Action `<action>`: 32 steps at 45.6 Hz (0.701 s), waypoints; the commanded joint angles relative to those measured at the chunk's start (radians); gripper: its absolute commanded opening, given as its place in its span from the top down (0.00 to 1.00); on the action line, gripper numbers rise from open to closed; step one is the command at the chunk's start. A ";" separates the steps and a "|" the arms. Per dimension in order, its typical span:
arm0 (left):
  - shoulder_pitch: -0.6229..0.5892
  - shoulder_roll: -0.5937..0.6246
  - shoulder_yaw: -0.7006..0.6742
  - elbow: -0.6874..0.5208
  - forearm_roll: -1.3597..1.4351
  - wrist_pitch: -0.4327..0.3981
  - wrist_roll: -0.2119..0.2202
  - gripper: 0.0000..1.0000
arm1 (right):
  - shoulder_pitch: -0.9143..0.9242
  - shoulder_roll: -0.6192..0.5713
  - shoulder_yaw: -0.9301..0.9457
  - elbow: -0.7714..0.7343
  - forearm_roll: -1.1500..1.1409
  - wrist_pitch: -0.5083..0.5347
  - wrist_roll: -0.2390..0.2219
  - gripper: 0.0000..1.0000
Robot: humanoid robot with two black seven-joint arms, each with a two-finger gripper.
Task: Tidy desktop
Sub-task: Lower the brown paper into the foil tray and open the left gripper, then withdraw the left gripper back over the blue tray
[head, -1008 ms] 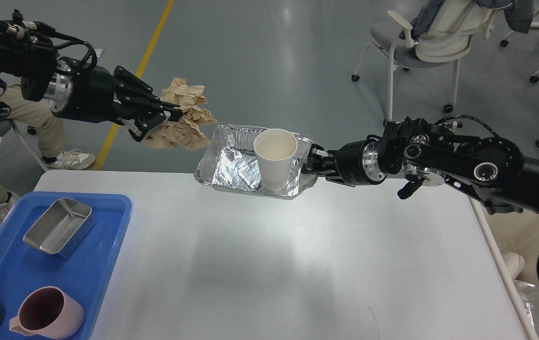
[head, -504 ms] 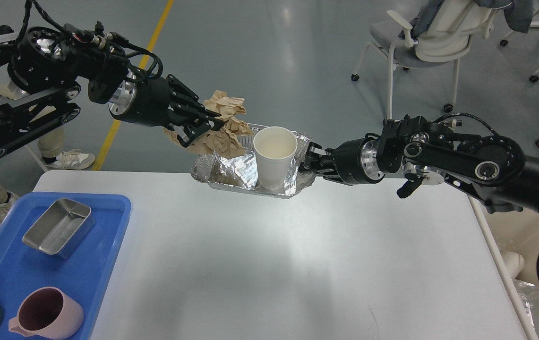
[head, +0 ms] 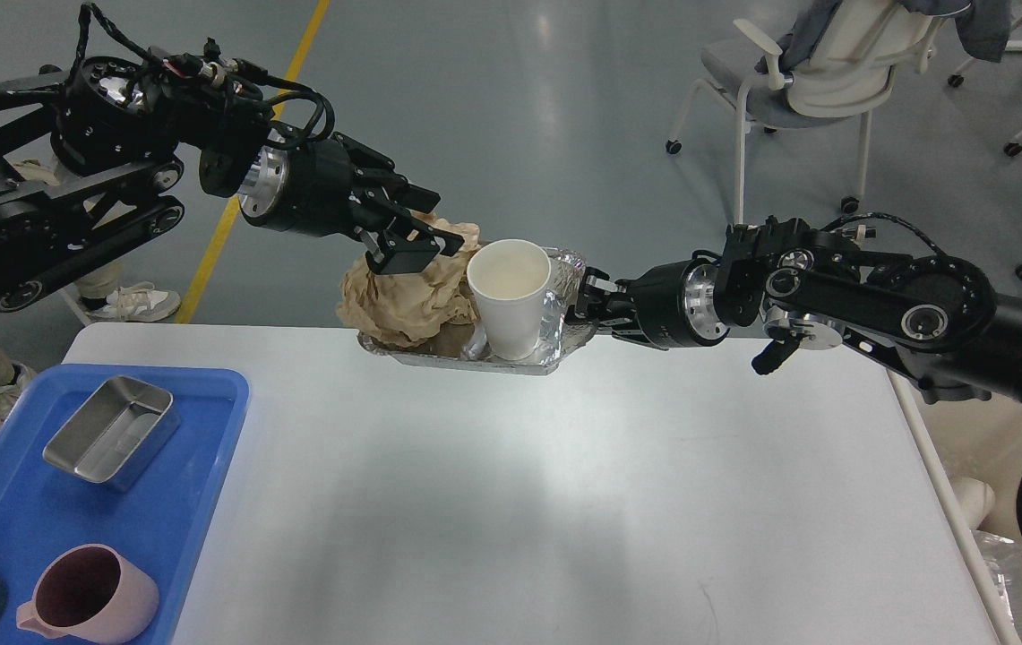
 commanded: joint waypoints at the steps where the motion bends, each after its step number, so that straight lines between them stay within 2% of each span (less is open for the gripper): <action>1: -0.005 0.000 -0.004 0.000 -0.023 0.003 0.001 0.05 | 0.000 0.000 0.000 0.000 0.001 0.000 0.000 1.00; 7: -0.004 0.006 -0.033 0.000 -0.083 0.009 0.002 0.05 | -0.002 0.000 0.000 0.000 -0.004 0.000 0.000 1.00; 12: 0.007 0.021 -0.070 0.000 -0.176 0.012 0.033 0.05 | -0.002 -0.006 0.002 0.000 -0.004 0.000 0.000 1.00; 16: 0.033 0.066 -0.090 0.002 -0.311 0.012 0.108 0.05 | -0.002 -0.008 0.002 0.000 -0.004 0.000 0.000 1.00; 21: 0.099 0.172 -0.098 -0.003 -0.483 0.015 0.295 0.03 | -0.002 -0.009 -0.002 0.000 -0.004 0.000 0.000 1.00; 24: 0.149 0.215 -0.105 -0.003 -0.579 0.020 0.373 0.03 | -0.002 -0.011 -0.002 0.000 -0.004 0.000 0.000 1.00; 26: 0.185 0.239 -0.116 -0.003 -0.632 0.033 0.395 0.03 | -0.002 -0.012 -0.002 0.000 -0.004 0.000 0.000 1.00; 32: 0.297 0.320 -0.171 -0.012 -0.728 0.087 0.395 0.03 | -0.002 -0.014 -0.006 0.000 -0.005 0.000 0.000 1.00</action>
